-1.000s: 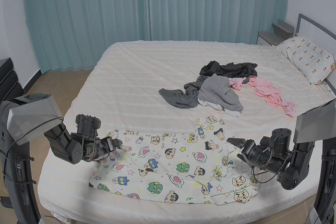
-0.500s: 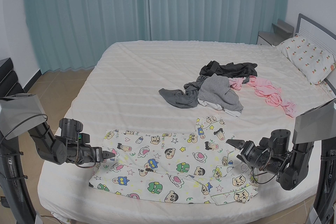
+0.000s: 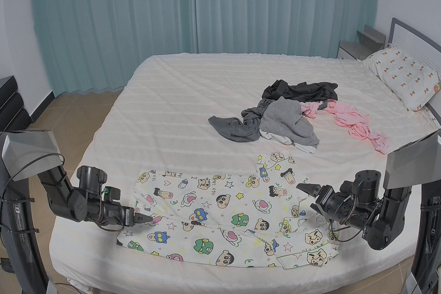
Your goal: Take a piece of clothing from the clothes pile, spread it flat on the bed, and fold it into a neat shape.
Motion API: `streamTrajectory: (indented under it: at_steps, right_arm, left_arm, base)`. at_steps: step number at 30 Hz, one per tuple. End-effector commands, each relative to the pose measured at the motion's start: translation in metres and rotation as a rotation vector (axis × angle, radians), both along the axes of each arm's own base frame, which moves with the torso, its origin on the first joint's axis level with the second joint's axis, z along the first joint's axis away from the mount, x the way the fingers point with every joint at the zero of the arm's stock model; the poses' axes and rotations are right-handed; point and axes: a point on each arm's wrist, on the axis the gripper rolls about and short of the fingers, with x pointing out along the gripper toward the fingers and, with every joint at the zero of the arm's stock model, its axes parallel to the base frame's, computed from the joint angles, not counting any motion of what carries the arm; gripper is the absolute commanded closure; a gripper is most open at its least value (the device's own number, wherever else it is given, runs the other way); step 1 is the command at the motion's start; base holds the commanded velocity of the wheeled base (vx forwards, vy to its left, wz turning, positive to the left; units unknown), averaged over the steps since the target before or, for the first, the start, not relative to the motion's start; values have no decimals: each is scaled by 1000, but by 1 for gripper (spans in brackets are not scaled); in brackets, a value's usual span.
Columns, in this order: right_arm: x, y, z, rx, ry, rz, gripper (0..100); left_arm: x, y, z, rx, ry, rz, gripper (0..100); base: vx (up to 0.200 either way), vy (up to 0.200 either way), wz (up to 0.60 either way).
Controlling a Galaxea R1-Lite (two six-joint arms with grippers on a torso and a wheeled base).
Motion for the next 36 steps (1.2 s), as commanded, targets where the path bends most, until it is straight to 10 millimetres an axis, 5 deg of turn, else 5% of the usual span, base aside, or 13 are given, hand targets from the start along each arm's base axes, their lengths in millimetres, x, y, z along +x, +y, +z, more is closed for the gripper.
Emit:
streamTrajectory:
  at_steps: [1,7,8,22,36]
  right_arm:
    - [0,1,1,3,-10,4,0]
    - [0,1,1,3,-10,4,0]
    - [0,1,1,3,-10,4,0]
    - [0,1,1,3,-10,4,0]
    - [0,1,2,5,-16,2,0]
  left_arm:
    - [-1,0,-7,0,21,-1,0]
    - [-2,0,-8,-2,25,-2,0]
    - [-3,0,-8,-2,28,-2,100]
    - [-15,0,-6,3,54,-3,100]
    - [-38,3,21,90,46,8,100]
  base:
    - [0,0,0]
    - [0,0,0]
    - [0,0,0]
    - [0,0,0]
    - [0,0,0]
